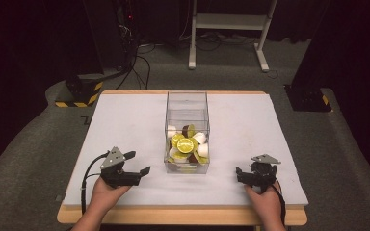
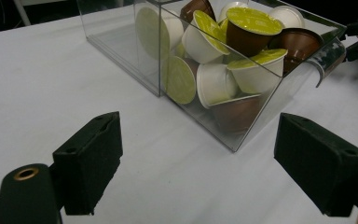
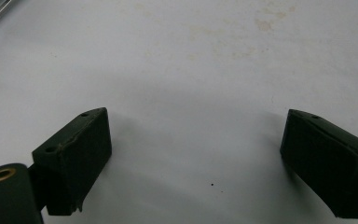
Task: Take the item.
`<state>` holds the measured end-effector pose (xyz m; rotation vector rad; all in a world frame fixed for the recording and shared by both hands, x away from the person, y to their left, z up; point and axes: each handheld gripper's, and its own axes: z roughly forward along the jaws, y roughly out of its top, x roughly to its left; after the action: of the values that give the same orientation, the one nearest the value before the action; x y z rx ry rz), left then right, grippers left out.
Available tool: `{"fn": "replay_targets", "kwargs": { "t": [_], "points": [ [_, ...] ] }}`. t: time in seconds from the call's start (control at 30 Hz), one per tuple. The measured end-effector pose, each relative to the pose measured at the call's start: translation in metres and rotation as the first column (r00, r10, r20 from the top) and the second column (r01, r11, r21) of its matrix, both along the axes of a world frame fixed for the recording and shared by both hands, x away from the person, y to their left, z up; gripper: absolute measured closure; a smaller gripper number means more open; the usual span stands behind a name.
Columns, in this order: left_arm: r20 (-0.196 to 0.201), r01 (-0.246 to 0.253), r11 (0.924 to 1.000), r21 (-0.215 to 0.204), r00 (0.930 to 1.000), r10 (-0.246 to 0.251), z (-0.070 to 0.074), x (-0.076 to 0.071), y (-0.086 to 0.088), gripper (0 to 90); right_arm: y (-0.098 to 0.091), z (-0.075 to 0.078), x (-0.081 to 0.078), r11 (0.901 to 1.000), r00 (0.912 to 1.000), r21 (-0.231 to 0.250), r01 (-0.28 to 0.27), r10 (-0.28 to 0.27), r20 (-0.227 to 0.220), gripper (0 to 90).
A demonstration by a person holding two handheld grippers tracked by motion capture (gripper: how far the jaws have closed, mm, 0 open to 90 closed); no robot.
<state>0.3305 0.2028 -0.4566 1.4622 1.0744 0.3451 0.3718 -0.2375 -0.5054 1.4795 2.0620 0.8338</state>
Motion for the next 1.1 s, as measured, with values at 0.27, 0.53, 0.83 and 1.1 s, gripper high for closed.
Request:
{"fn": "replay_targets", "kwargs": {
  "t": [0.27, 0.53, 0.83, 1.1],
  "points": [
    [-0.01, -0.007, 1.0, -0.002, 0.9999, 0.007, 0.003, 0.004, -0.001, 16.4, 0.0, 0.0, 0.0, 1.0, 1.0, -0.005, 0.0, 0.0, 0.002, 8.7],
    [-0.011, -0.025, 0.9996, -0.011, 0.9996, 0.025, 0.002, 0.004, -0.005, 17.0, 0.0, 0.0, 0.0, 1.0, 1.0, -0.003, -0.001, 0.001, 0.001, 8.7],
    [-0.001, -0.008, 1.0, -0.001, 1.0, 0.008, 0.008, 0.004, -0.011, 17.8, 0.0, 0.0, 0.0, 1.0, 1.0, -0.003, -0.001, 0.001, 0.001, 8.7],
    [-0.01, 0.009, 0.9999, -0.014, 0.9999, -0.009, 0.01, 0.005, -0.017, 18.2, 0.0, 0.0, 0.0, 1.0, 1.0, -0.003, 0.0, 0.0, 0.001, 8.7]
  ]
}}
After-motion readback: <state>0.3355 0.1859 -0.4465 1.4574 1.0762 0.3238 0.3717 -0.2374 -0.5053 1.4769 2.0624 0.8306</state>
